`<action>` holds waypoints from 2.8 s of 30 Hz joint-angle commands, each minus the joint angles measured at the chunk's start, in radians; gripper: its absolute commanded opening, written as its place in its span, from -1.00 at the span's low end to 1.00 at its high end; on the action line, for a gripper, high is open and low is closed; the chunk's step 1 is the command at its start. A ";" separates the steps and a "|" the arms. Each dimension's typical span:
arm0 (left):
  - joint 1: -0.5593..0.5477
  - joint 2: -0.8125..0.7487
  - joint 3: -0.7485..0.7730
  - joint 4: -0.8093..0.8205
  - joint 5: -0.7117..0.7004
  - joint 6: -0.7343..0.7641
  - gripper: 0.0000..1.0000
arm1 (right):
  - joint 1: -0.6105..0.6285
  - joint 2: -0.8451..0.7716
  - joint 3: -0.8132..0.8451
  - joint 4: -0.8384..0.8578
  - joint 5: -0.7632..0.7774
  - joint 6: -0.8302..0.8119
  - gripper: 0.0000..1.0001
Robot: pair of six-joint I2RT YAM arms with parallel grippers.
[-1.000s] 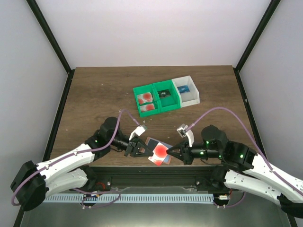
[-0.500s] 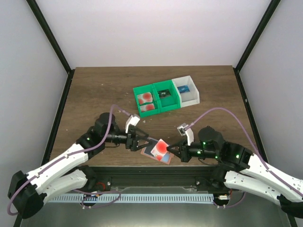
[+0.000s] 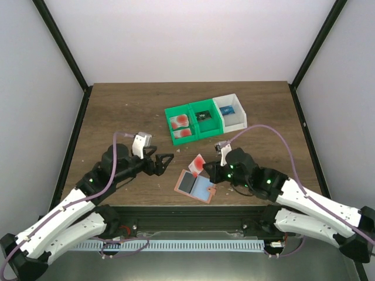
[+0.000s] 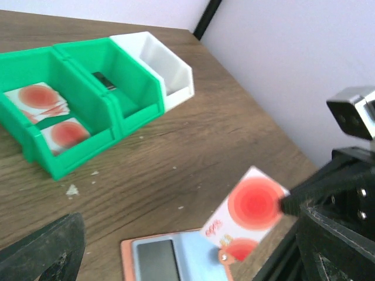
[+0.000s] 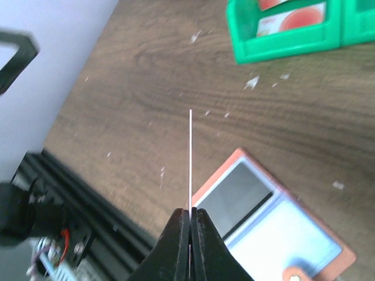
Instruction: Take the credit cards out of the card holder
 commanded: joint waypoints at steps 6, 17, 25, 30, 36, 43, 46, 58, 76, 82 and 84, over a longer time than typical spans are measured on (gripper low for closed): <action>0.002 -0.032 -0.055 -0.047 -0.097 0.044 1.00 | -0.269 0.223 0.065 0.281 -0.121 -0.043 -0.99; 0.003 -0.038 -0.046 -0.068 -0.094 0.060 1.00 | -0.428 0.520 0.203 0.489 -0.161 -0.044 -0.99; 0.003 -0.066 -0.048 -0.069 -0.088 0.060 1.00 | -0.480 0.740 0.343 0.578 -0.194 -0.035 -0.99; 0.003 -0.064 -0.049 -0.069 -0.085 0.060 1.00 | -0.479 0.885 0.456 0.587 -0.239 -0.042 -0.99; 0.003 -0.051 -0.047 -0.069 -0.081 0.061 1.00 | -0.480 1.014 0.540 0.593 -0.261 -0.021 -0.99; 0.002 -0.060 -0.046 -0.071 -0.079 0.060 1.00 | -0.480 1.078 0.546 0.635 -0.217 0.018 -0.99; 0.002 -0.071 -0.050 -0.066 -0.078 0.062 0.99 | -0.478 1.120 0.579 0.623 -0.207 0.035 -0.99; 0.002 -0.074 -0.050 -0.068 -0.069 0.062 1.00 | -0.447 1.206 0.672 0.629 -0.162 0.054 -0.99; 0.003 -0.087 -0.052 -0.065 -0.065 0.062 1.00 | -0.408 1.332 0.822 0.502 -0.107 0.052 -0.99; 0.002 -0.088 -0.053 -0.063 -0.065 0.062 1.00 | -0.409 1.355 0.856 0.476 -0.089 0.046 -0.87; 0.003 -0.086 -0.053 -0.063 -0.065 0.061 0.99 | -0.409 1.372 0.882 0.449 -0.082 0.047 -0.86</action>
